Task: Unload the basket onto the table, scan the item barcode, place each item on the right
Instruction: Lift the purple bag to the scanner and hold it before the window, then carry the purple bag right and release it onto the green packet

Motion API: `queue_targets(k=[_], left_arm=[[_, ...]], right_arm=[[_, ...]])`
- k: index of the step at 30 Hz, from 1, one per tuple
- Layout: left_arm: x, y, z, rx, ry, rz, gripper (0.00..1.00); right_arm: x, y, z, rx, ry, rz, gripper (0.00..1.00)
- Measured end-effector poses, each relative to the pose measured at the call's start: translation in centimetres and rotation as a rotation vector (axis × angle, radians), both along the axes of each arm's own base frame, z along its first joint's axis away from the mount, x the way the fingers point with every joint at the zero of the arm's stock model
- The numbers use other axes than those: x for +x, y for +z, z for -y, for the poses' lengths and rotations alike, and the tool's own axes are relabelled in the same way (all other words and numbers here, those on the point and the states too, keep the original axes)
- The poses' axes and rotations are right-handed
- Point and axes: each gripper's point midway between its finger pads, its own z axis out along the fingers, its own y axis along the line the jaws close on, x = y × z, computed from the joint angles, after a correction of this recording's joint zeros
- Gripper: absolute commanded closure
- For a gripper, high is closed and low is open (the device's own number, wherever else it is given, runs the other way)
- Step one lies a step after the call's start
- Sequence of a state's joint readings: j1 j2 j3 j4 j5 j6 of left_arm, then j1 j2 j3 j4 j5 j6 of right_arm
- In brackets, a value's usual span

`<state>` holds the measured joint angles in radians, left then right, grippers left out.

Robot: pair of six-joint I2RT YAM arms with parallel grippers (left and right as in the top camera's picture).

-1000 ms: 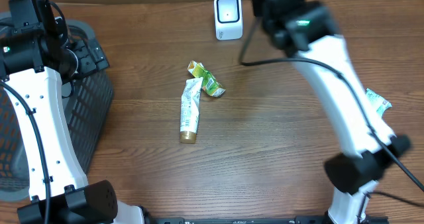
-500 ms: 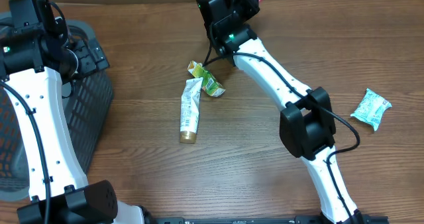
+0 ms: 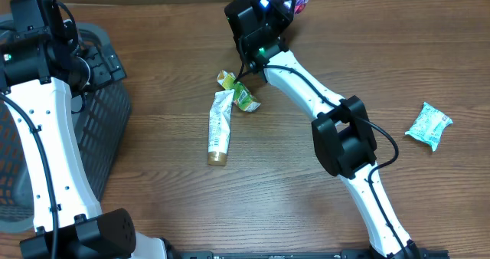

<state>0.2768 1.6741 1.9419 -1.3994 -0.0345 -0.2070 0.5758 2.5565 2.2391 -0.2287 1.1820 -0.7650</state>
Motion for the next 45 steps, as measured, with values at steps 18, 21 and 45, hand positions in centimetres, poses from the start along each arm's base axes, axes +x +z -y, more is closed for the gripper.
queue_targets(k=[18,21,45], left_arm=[[0.0,0.0,0.0,0.000,0.000,0.000,0.00],[0.0,0.0,0.0,0.000,0.000,0.000,0.00],[0.0,0.0,0.0,0.000,0.000,0.000,0.00]], right_arm=[[0.6,-0.1,-0.3,-0.055,0.008,0.008,0.96],[0.6,-0.1,-0.3,-0.066,0.010,0.002,0.96],[-23.9,15.4,0.5,1.116,0.201,-0.539,0.96]])
